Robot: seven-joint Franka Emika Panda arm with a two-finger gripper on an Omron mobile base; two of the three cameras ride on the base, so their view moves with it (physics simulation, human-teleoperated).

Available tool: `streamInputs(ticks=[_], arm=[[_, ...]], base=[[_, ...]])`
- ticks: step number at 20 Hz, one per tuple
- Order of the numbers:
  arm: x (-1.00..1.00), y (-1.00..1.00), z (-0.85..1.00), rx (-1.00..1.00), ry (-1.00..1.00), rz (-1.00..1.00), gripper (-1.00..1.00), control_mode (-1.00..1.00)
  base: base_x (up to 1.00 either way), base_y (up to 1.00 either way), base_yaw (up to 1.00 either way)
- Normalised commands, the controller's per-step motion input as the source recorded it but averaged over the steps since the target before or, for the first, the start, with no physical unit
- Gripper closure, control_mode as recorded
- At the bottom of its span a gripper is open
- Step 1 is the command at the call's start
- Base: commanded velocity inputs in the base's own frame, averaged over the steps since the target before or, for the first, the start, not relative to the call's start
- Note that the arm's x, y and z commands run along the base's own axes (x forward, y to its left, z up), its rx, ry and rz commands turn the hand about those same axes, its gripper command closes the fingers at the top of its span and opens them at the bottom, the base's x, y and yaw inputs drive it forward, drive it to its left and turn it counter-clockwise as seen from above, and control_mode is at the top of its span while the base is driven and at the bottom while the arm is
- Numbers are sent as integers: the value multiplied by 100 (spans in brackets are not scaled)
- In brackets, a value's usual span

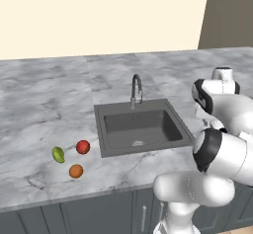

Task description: There is a mixed pile of frozen fruits and vegetables on the counter. Locate all the frozen vegetables and place the items in a bowl on the counter. Take all the frozen fruits and defrost them in a running sink.

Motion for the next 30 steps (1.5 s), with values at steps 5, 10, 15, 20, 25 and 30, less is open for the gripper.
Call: streamInputs(ticks=[5,10,15,20,25,30], arm=[[-27,85,13,-8,-1,13,-100,-100],[14,99,30,-2,6,9,-100,-100],[5,90,3,1,10,20,-100,-100],[0,69,10,5,18,30,-100,-100],[7,56,-18,31,11,23,-100,-100],[-5,84,-11,8,0,22,-100,-100]], base=[[0,0,0],[0,0,0],[0,0,0],[0,0,0],[0,0,0],[0,0,0]])
